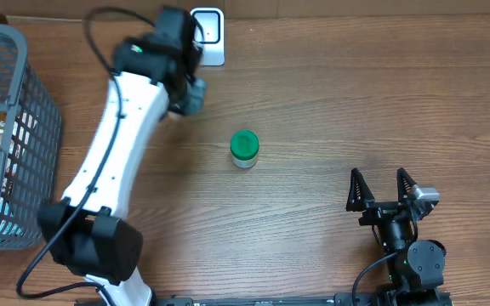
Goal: Scan the item barcode
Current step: 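Carry the orange tissue pack past the scanner and place it beside the jar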
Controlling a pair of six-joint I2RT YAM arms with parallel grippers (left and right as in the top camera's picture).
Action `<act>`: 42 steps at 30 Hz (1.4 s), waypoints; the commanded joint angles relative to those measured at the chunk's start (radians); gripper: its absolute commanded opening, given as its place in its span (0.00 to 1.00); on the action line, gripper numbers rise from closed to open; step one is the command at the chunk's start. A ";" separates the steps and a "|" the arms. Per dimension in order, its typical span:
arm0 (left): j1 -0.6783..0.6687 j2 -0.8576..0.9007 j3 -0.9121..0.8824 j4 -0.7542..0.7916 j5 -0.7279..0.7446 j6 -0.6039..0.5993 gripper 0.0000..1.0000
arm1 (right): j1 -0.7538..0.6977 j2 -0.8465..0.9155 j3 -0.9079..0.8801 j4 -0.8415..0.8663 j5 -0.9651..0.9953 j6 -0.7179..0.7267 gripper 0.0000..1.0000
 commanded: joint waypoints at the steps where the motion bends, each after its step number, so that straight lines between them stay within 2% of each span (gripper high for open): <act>1: -0.044 -0.011 -0.141 0.074 0.093 -0.003 0.04 | -0.003 -0.010 -0.011 0.003 -0.007 -0.015 1.00; 9: -0.136 -0.011 -0.386 0.243 0.112 -0.003 0.04 | -0.003 -0.010 -0.011 0.003 -0.007 -0.015 1.00; 15: -0.156 -0.011 -0.439 0.265 0.116 -0.007 0.04 | -0.003 -0.010 -0.011 0.003 -0.007 -0.015 1.00; 16: -0.156 -0.011 -0.439 0.264 0.116 -0.007 0.08 | -0.003 -0.010 -0.011 0.003 -0.007 -0.015 1.00; 20: -0.156 -0.011 -0.439 0.269 0.122 -0.007 0.43 | -0.003 -0.010 -0.011 0.003 -0.007 -0.015 1.00; 22: -0.156 -0.011 -0.439 0.275 0.122 -0.007 0.50 | -0.003 -0.010 -0.011 0.003 -0.007 -0.015 1.00; 25: -0.156 -0.011 -0.430 0.280 0.122 -0.007 0.51 | -0.003 -0.010 -0.011 0.003 -0.007 -0.015 1.00; 31: -0.153 -0.030 -0.335 0.242 0.122 -0.007 0.48 | -0.003 -0.010 -0.011 0.003 -0.007 -0.015 1.00; 39: -0.129 -0.094 -0.049 0.120 0.111 -0.015 0.47 | -0.003 -0.010 -0.011 0.003 -0.007 -0.015 1.00; 42: -0.089 -0.134 0.066 0.090 0.101 -0.014 0.63 | -0.003 -0.010 -0.011 0.003 -0.007 -0.015 1.00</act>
